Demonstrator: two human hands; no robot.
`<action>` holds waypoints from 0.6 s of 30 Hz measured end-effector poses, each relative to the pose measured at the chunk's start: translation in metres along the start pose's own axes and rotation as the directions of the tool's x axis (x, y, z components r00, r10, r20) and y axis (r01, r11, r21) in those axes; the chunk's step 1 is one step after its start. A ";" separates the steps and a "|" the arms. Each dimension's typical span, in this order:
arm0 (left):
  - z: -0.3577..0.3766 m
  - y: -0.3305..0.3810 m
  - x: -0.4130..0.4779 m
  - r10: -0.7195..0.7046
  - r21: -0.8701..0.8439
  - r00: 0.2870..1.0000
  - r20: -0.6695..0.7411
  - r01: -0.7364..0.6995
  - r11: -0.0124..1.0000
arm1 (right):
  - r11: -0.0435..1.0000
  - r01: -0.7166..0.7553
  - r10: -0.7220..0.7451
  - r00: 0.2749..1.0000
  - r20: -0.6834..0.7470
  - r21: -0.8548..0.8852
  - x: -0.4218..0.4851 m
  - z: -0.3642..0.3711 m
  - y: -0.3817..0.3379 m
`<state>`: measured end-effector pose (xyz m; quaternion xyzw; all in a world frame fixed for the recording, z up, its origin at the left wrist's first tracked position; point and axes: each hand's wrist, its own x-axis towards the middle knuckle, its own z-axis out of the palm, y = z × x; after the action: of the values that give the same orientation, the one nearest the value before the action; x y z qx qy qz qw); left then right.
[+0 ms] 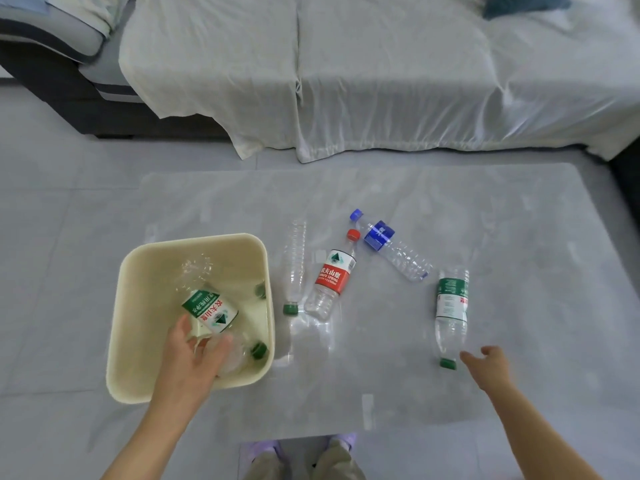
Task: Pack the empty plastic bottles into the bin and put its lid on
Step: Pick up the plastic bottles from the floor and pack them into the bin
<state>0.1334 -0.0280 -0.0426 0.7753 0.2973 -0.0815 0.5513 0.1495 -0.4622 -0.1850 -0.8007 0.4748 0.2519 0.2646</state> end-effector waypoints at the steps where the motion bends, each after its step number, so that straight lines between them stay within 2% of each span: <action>1: 0.003 -0.003 -0.001 0.003 0.009 1.000 0.012 -0.003 1.000 | 0.999 0.009 -0.010 1.000 -0.008 -0.043 -0.005 -0.002 -0.006; 7: 0.012 -0.011 -0.007 -0.041 0.080 0.999 0.023 0.039 0.996 | 0.996 0.051 -0.049 0.999 0.019 -0.070 0.005 0.009 -0.025; 11: 0.014 -0.013 -0.012 -0.015 0.081 1.000 -0.001 0.015 0.997 | 0.996 0.064 -0.067 0.997 -0.042 -0.064 0.019 0.017 -0.040; 15: 0.016 -0.019 -0.012 0.014 0.100 1.000 -0.013 -0.013 0.995 | 0.995 0.096 -0.095 0.993 -0.065 0.017 0.036 0.019 -0.061; 18: 0.016 -0.028 -0.015 -0.034 0.145 0.999 -0.036 0.039 0.989 | 0.996 0.090 -0.089 0.995 -0.047 0.011 0.038 0.025 -0.059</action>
<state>0.1091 -0.0423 -0.0640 0.8092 0.3136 -0.1002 0.4866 0.2148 -0.4451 -0.2176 -0.8250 0.4462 0.2179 0.2698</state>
